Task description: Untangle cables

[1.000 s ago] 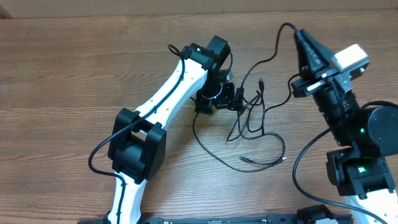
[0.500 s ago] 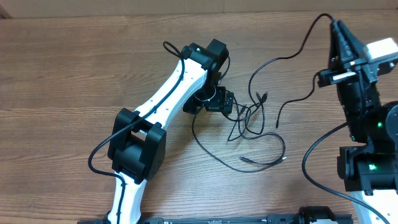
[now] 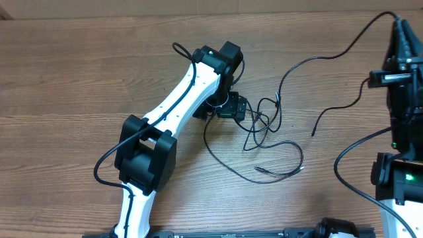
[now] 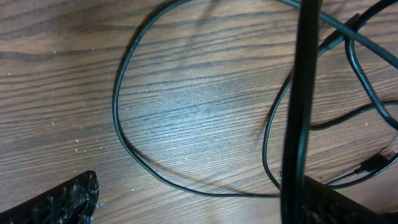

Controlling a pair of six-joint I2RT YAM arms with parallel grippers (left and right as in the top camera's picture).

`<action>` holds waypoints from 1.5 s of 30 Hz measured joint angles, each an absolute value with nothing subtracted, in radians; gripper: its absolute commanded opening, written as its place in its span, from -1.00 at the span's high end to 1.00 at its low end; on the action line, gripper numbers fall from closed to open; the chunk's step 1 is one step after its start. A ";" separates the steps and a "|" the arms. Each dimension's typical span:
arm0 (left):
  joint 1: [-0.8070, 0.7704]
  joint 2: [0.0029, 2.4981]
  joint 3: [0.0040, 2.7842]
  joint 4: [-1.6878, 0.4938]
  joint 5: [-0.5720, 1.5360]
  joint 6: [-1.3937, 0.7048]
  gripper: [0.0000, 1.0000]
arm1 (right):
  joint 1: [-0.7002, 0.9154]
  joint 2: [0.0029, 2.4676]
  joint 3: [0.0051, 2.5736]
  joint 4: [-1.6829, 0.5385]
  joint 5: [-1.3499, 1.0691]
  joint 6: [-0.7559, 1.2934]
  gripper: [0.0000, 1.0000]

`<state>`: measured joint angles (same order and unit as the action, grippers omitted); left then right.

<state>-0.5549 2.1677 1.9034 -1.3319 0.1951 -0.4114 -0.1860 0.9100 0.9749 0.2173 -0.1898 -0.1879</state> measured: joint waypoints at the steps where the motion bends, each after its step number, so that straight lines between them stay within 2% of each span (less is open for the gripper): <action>1: -0.555 2.168 1.903 -1.329 0.193 -0.411 -0.99 | -0.197 0.910 0.975 0.216 -0.189 -0.188 0.93; 14: -0.555 2.168 1.903 -1.293 0.193 -0.412 -0.99 | -0.223 0.913 0.975 0.194 -0.183 -0.182 0.93; 21: -0.555 2.168 1.903 -1.243 0.193 -0.471 -1.00 | -0.223 0.957 0.975 0.205 -0.184 -0.071 0.93; 29: -0.568 2.168 1.903 -1.171 0.237 -0.576 -0.99 | -0.223 1.007 0.975 0.352 -0.262 0.103 0.93; 45: -0.668 2.168 1.903 -1.129 0.276 -0.597 -0.99 | -0.223 1.006 0.975 0.606 -0.339 0.252 0.92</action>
